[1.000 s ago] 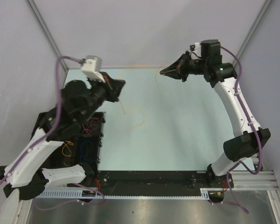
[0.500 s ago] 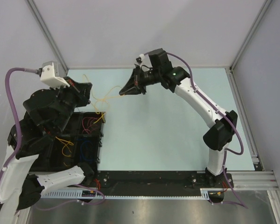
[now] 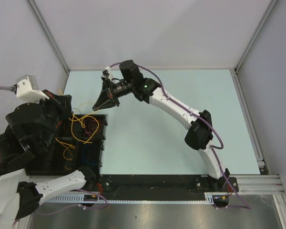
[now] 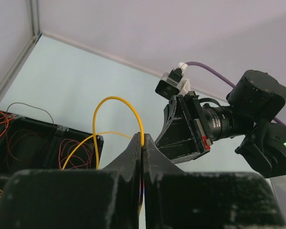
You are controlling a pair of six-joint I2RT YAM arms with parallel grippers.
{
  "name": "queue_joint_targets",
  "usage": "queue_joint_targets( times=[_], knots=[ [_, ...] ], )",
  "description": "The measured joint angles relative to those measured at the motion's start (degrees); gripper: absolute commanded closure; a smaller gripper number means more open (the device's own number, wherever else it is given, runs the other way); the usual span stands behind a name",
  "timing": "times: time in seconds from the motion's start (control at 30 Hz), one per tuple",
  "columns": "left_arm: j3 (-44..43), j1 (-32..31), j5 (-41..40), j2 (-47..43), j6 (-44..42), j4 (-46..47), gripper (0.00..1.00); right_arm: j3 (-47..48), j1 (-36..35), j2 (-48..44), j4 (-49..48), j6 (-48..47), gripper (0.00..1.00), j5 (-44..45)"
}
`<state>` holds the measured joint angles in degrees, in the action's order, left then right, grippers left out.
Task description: Untangle the cables
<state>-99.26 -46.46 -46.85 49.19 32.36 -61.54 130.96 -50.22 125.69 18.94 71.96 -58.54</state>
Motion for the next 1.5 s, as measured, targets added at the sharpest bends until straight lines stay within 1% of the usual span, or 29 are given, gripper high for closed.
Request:
queue_joint_targets(
  times=[0.13,0.3,0.47,0.7,1.03,1.33,1.5],
  knots=[
    [-3.39,0.0,-1.36,1.03,2.08,-5.03,1.0,0.0,-0.66,1.11,0.0,1.09,1.0,-0.35],
    [-10.29,0.0,-2.49,2.91,5.05,-11.45,1.0,-0.24,-1.49,1.18,0.39,1.57,1.0,-1.22],
    [-10.91,0.0,-2.67,2.97,7.48,-14.03,1.0,-3.87,-3.28,1.16,0.59,1.57,1.0,-1.95],
    [-4.66,0.0,-2.1,1.42,10.47,-15.32,1.0,-12.11,-5.38,1.29,0.5,3.06,1.0,-1.92],
    [5.09,0.0,-1.36,-2.91,13.66,-15.98,1.0,-12.44,-8.0,3.04,-1.75,2.93,1.0,-0.31],
    [9.99,0.0,-1.4,-6.56,15.72,-16.2,0.99,-12.48,-10.71,7.63,-0.02,0.92,1.0,2.29],
    [12.22,0.0,-1.42,-6.67,15.76,-16.17,1.0,-13.0,-11.74,8.2,0.94,-0.81,0.96,3.74]
  ],
)
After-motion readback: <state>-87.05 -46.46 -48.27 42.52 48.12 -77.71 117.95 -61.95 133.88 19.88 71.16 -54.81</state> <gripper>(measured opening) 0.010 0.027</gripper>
